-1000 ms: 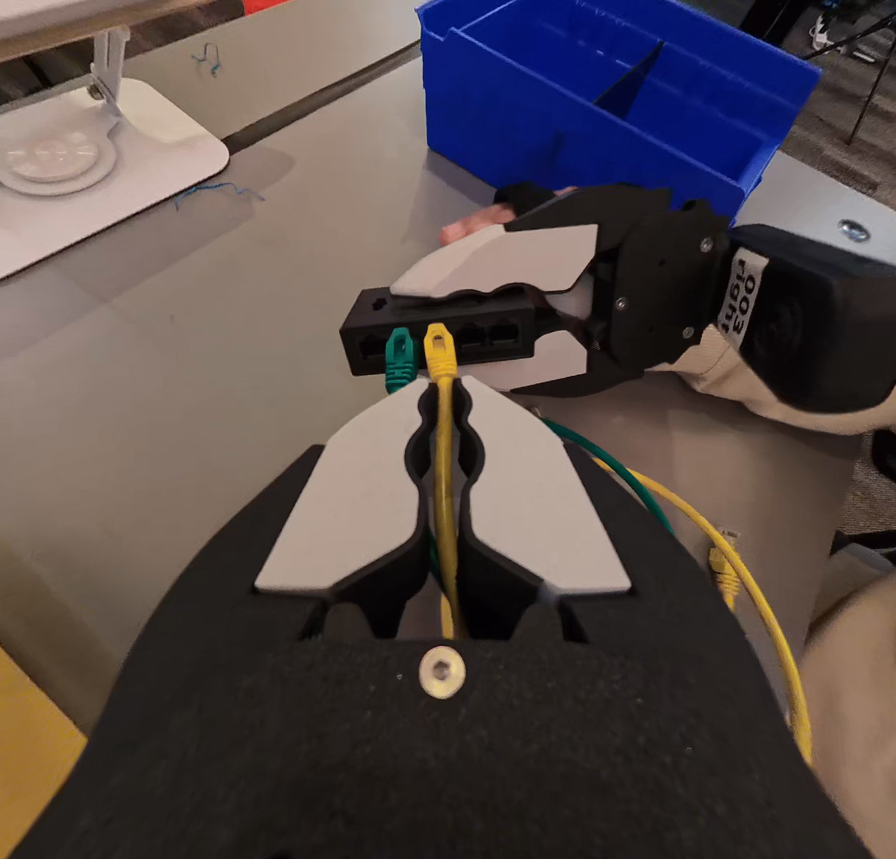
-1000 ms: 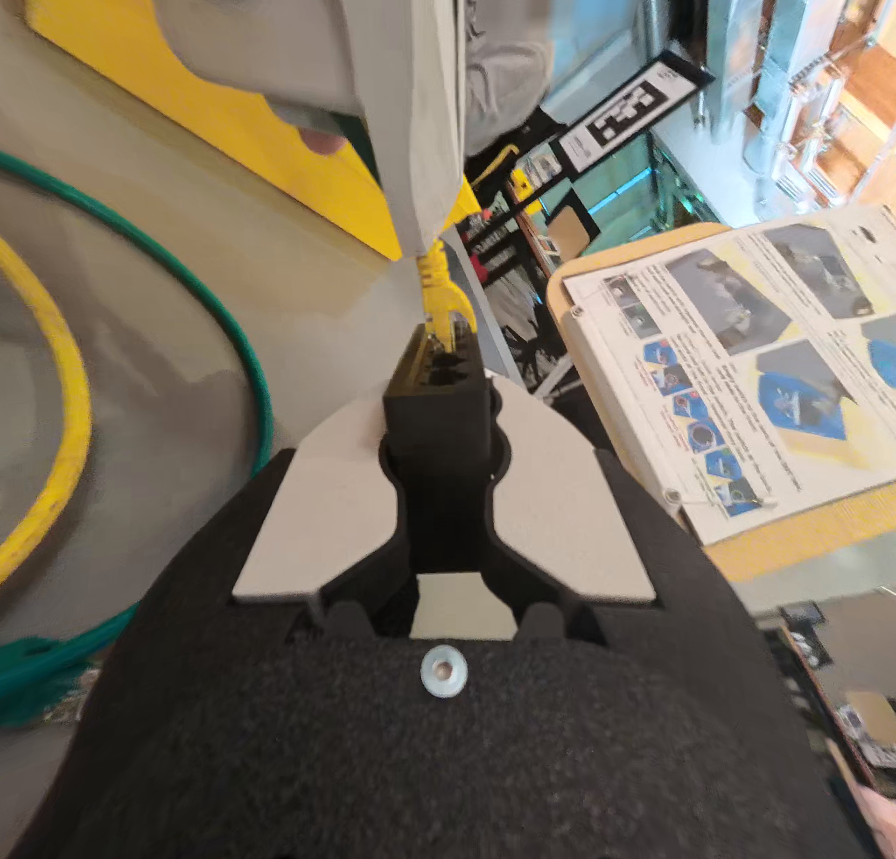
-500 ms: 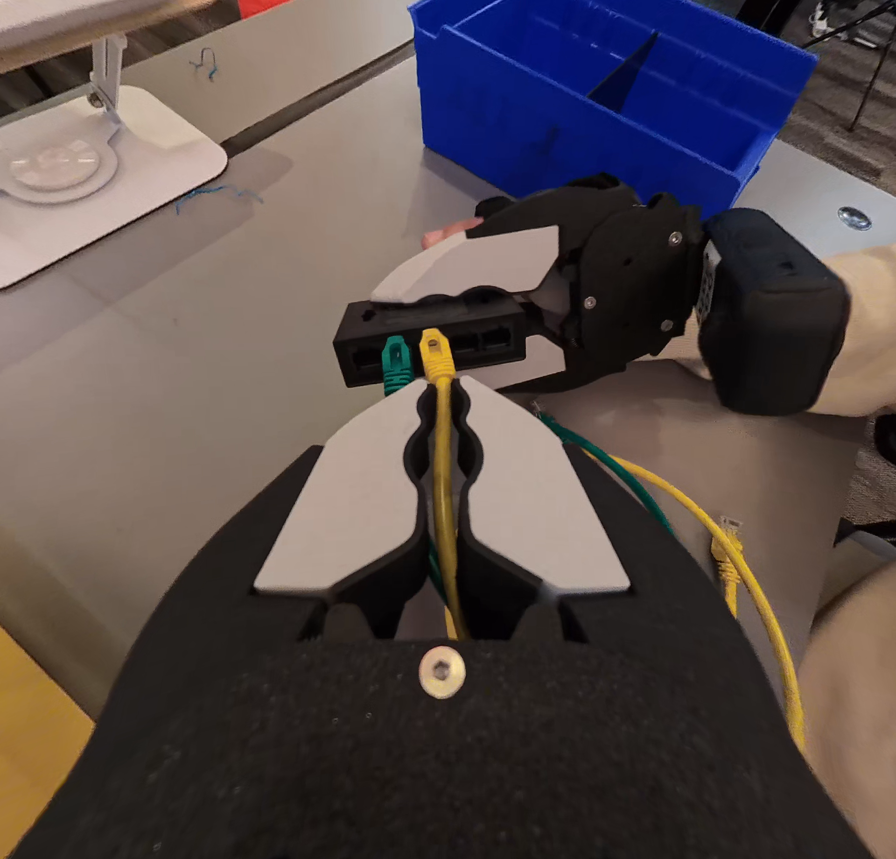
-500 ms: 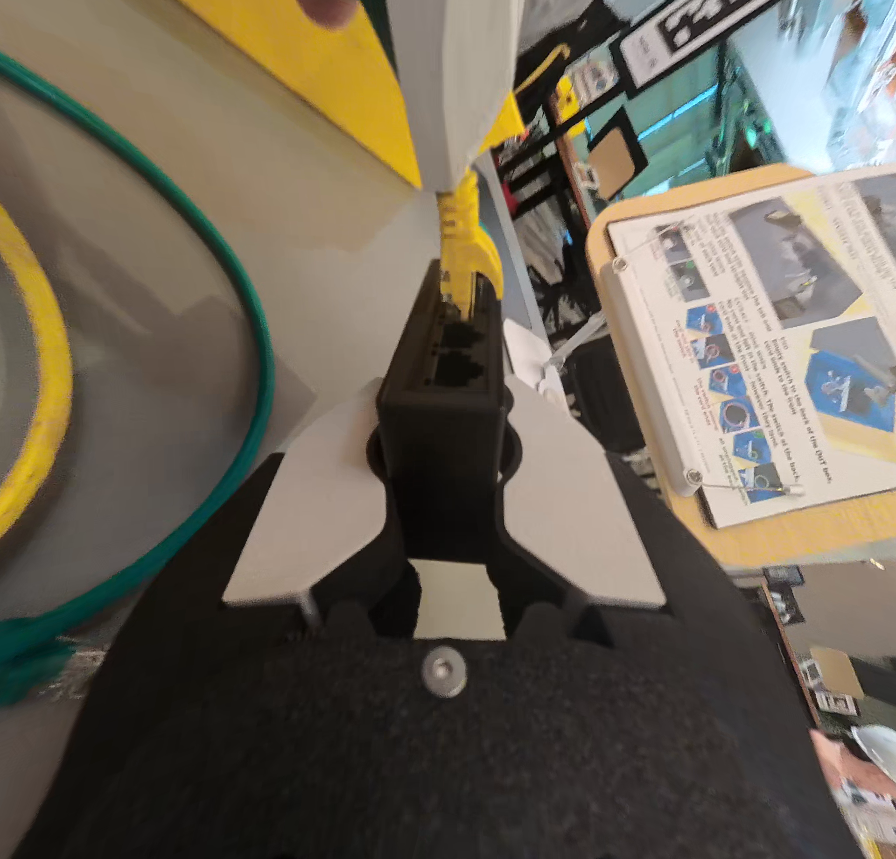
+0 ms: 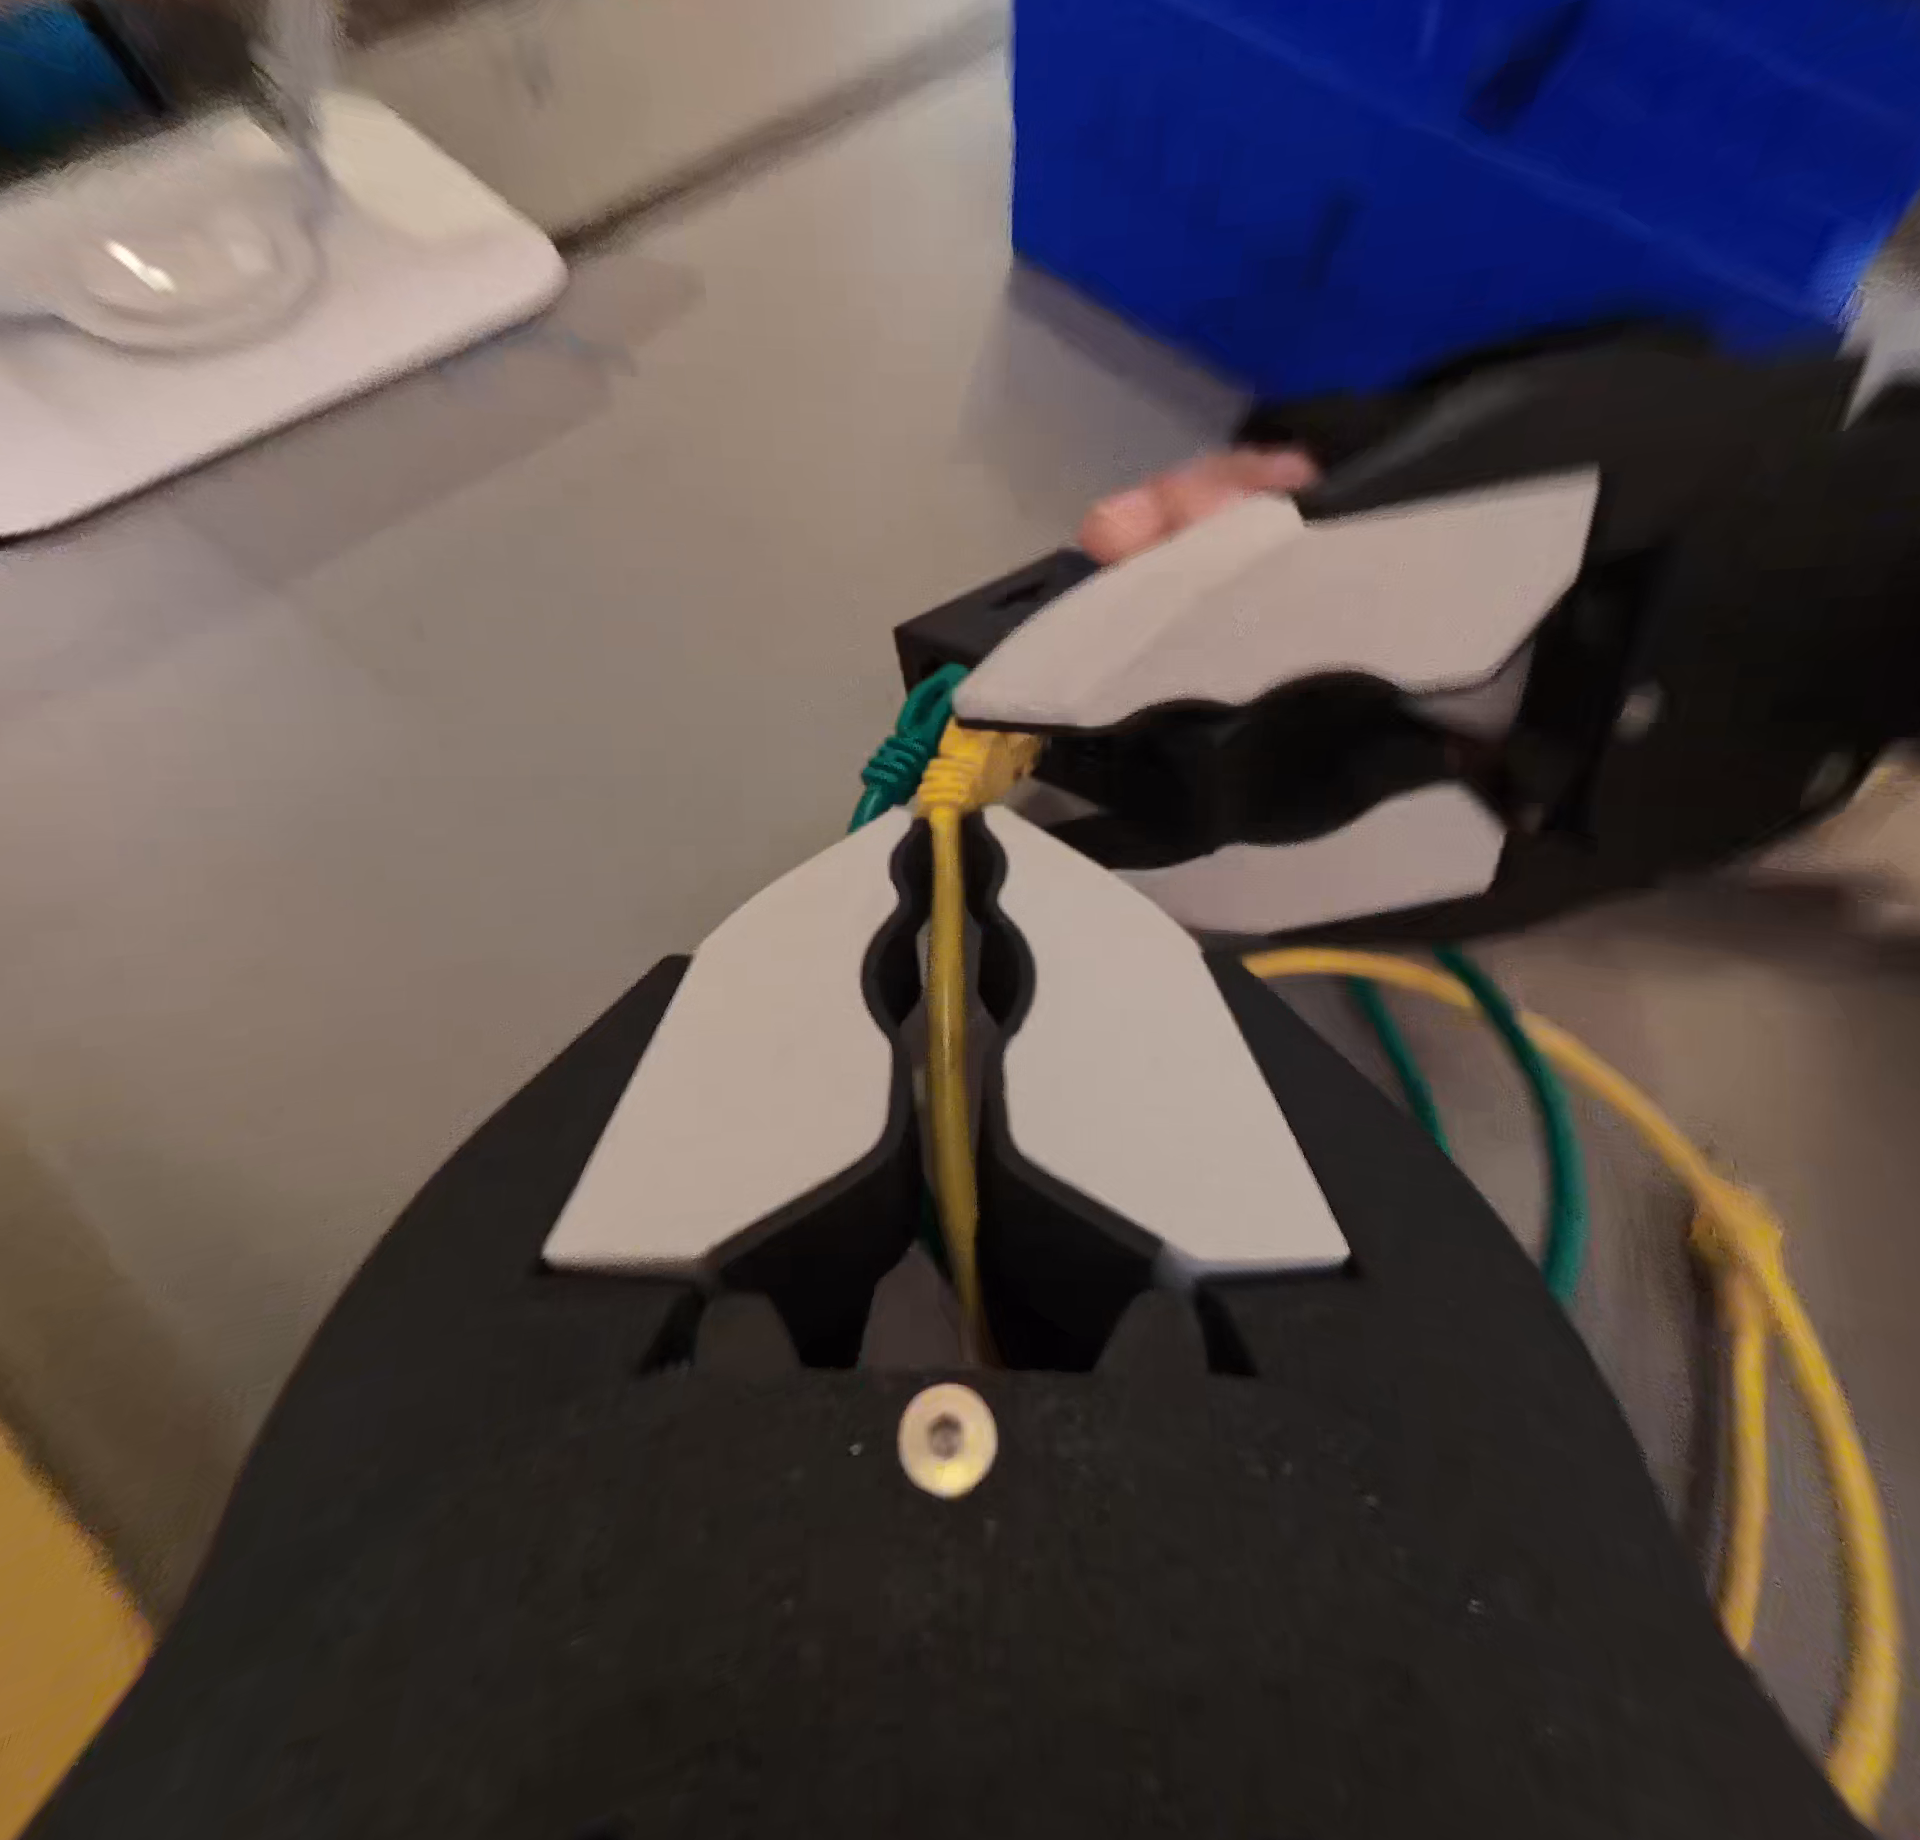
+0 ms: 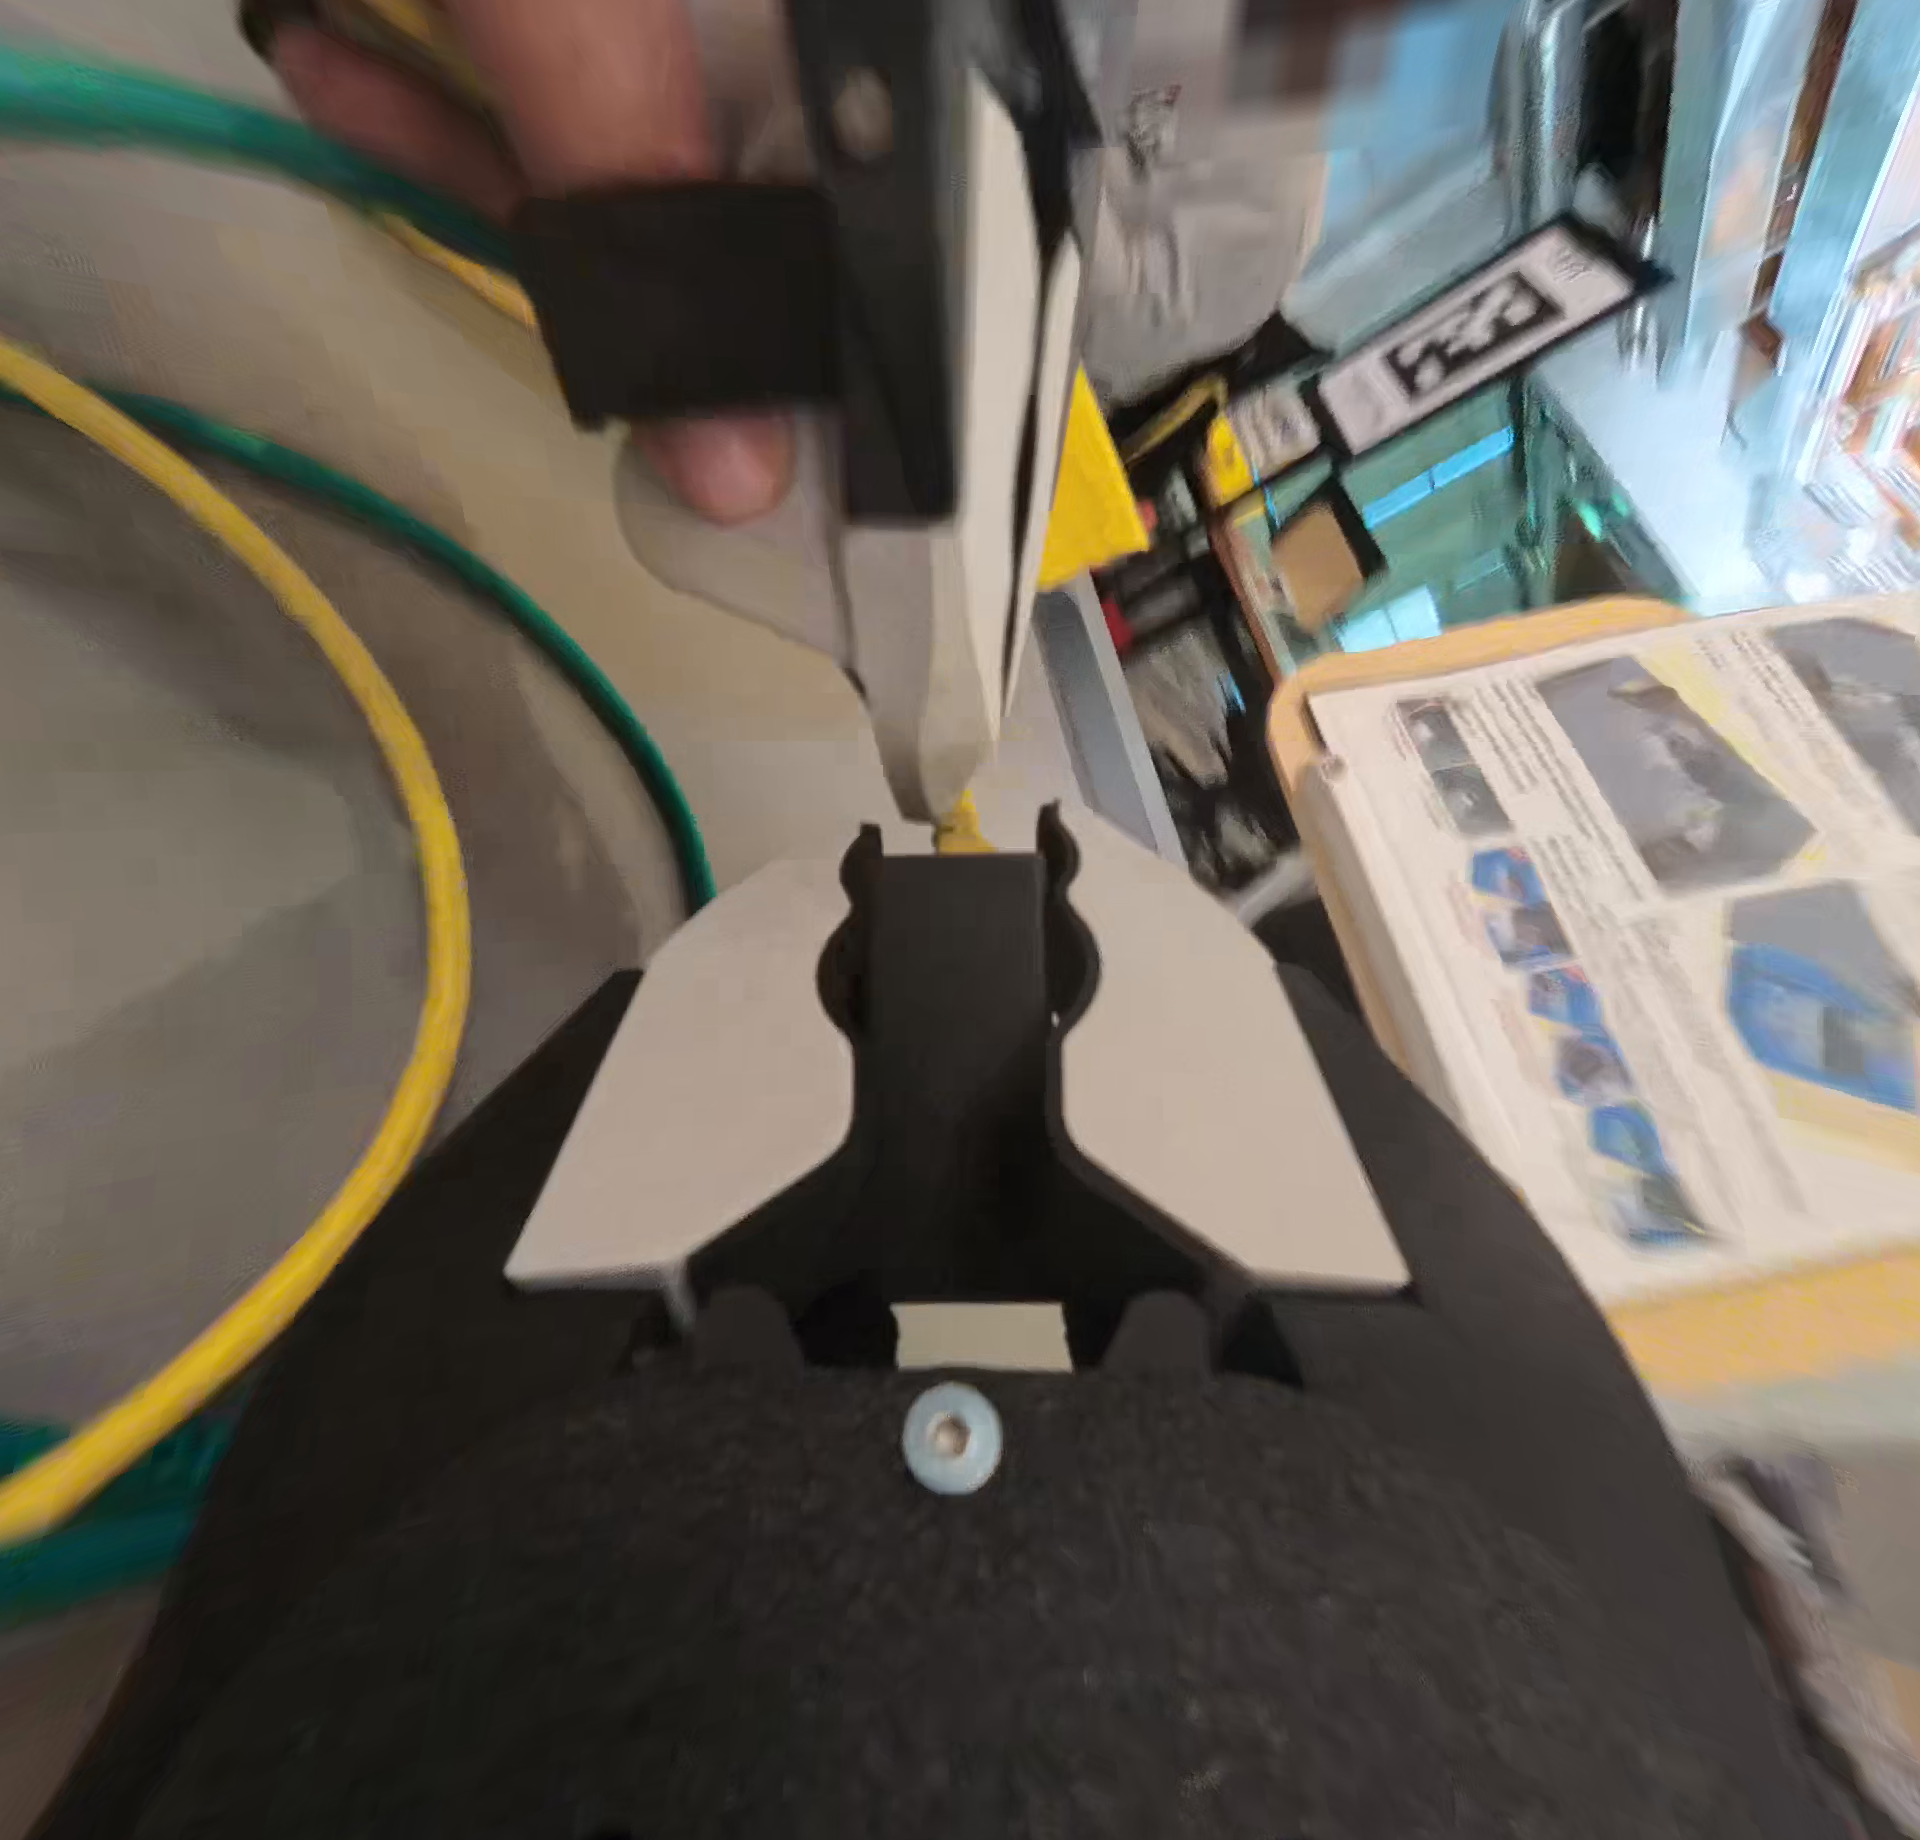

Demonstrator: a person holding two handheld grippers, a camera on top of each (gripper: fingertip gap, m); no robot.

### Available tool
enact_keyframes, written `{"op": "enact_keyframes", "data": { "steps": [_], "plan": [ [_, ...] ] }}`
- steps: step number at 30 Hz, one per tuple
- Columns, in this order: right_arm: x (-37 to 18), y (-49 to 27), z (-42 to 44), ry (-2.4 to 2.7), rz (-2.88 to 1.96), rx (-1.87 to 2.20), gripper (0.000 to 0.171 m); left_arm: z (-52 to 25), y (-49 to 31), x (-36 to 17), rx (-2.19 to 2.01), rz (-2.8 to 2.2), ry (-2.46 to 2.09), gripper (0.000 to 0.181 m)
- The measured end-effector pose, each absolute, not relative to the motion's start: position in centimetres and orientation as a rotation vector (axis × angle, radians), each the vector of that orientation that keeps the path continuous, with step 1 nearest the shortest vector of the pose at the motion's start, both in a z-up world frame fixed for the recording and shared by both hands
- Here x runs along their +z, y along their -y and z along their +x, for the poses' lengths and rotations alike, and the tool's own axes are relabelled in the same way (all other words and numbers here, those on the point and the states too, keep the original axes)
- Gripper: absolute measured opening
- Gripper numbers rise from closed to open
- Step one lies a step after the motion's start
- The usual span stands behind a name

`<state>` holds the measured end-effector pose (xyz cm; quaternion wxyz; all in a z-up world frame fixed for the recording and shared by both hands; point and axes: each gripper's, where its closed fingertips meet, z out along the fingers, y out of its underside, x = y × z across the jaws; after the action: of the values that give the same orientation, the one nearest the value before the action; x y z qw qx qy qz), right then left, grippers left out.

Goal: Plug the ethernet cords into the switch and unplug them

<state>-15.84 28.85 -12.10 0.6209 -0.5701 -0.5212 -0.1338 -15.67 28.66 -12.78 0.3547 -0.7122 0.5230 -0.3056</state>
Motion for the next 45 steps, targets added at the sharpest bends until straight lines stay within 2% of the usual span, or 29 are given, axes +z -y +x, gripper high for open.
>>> {"op": "enact_keyframes", "data": {
  "steps": [1,4,11,17,25,34,45],
  "plan": [
    [-12.0,-29.4,-15.7,1.190,-1.320,-0.445,0.030,-15.8,-28.8,-12.4,-0.884,-1.834,-1.257,0.006],
    [-12.1,-29.4,-14.7,1.128,-1.404,-0.330,0.030,-15.9,-28.4,-11.6,-0.815,-1.799,-1.334,0.006],
    [-13.8,-30.0,-12.9,1.186,-1.535,-0.465,0.030,-16.0,-27.6,-11.7,-0.879,-1.890,-1.352,0.006],
    [-14.8,-30.7,-11.7,1.158,-1.613,-0.434,0.048,-16.9,-27.8,-10.4,-0.905,-1.923,-1.332,0.006],
    [-12.9,-29.1,-13.4,1.201,-1.354,-0.232,0.033,-17.4,-26.2,-9.5,-1.065,-1.942,-1.433,0.005],
    [-11.1,-28.2,-13.6,1.165,-1.312,-0.130,0.032,-17.0,-25.5,-7.8,-1.089,-1.820,-1.429,0.006],
    [-12.0,-28.2,-14.0,1.181,-1.336,-0.113,0.032,-17.2,-26.0,-9.3,-1.019,-1.844,-1.457,0.006]
  ]
}}
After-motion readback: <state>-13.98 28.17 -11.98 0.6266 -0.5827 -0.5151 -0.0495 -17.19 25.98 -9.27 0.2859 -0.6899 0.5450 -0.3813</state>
